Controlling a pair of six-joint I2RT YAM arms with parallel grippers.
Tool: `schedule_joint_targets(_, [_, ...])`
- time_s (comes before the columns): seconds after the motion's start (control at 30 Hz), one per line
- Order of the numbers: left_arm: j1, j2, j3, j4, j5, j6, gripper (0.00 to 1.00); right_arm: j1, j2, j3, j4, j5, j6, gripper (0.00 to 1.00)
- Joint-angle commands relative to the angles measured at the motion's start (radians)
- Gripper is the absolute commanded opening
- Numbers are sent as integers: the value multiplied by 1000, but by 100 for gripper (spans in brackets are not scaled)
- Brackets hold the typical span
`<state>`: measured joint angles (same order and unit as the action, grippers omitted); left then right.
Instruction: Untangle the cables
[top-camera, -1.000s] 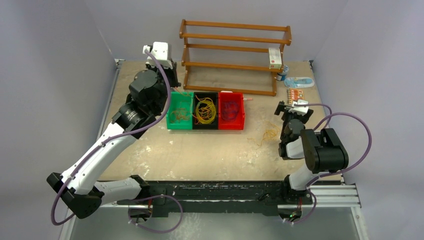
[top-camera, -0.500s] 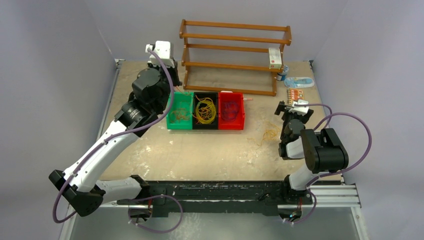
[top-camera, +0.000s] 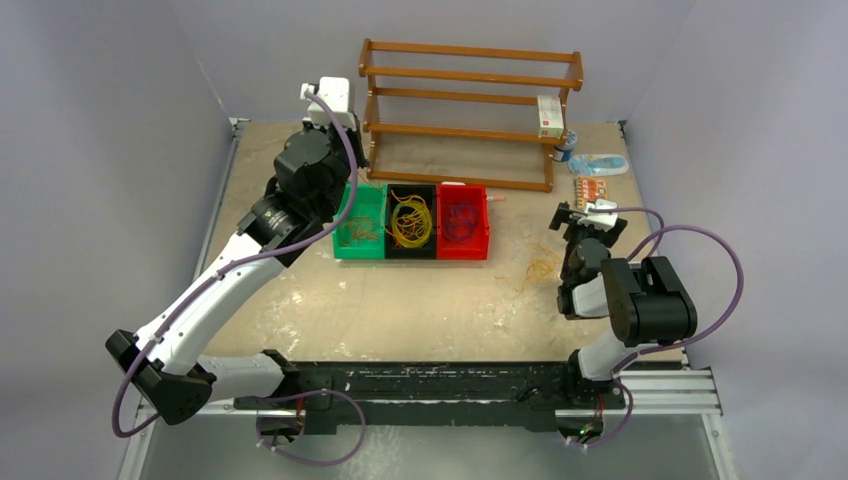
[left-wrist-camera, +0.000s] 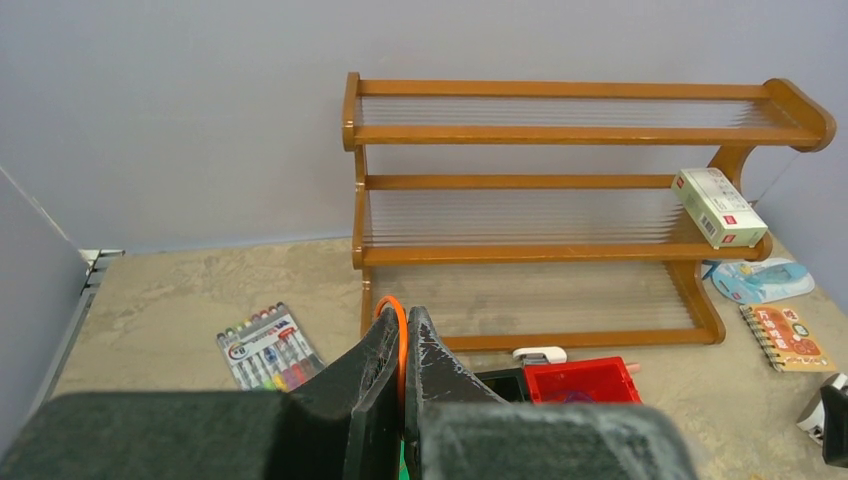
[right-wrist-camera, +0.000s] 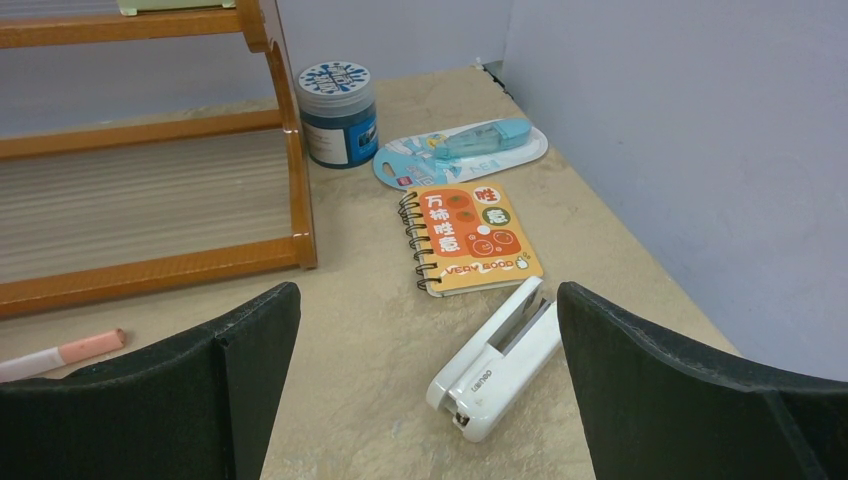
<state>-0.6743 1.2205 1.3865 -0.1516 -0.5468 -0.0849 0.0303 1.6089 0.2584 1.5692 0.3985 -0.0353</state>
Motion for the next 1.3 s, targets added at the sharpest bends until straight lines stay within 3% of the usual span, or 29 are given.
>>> schedule_joint_targets(0.0, [3,6,70,31,-5,15,0,-6,-10,16,68,7,-13,99])
schedule_joint_targets(0.37, [19,37,100,14,-13,-6,0,-6,-9,16,68,7,-13,99])
schedule_joint_targets(0.7, [122,84,155,0,20,-61,0,-6,-9,16,69,7,-13,99])
schedule_joint_targets(1.27, [235,251,381,-102,116,-134,0,-6,-10,16,68,7,-13,99])
